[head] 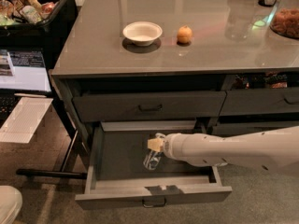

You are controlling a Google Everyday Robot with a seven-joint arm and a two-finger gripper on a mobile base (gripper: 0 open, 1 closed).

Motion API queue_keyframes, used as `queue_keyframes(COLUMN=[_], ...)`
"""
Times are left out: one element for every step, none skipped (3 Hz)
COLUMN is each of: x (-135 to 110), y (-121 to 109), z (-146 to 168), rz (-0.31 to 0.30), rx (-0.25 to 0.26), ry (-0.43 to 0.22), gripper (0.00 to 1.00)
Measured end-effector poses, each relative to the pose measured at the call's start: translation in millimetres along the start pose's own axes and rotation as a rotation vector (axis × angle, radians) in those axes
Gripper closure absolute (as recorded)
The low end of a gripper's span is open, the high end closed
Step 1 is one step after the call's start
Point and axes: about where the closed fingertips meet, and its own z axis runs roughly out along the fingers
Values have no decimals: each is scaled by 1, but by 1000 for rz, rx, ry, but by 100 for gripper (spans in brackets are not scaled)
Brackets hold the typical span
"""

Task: Place redbull can into middle drawer

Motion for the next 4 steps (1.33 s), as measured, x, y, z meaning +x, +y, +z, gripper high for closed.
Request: queue_keyframes(x=[1,1,13,25], y=[-3,-15,-39,-55], z=[1,24,63,104], rz=[35,170,348,472], rx=[-23,-82,-103,-95], ry=[-21,-65,-25,31], gripper=[100,100,100,100])
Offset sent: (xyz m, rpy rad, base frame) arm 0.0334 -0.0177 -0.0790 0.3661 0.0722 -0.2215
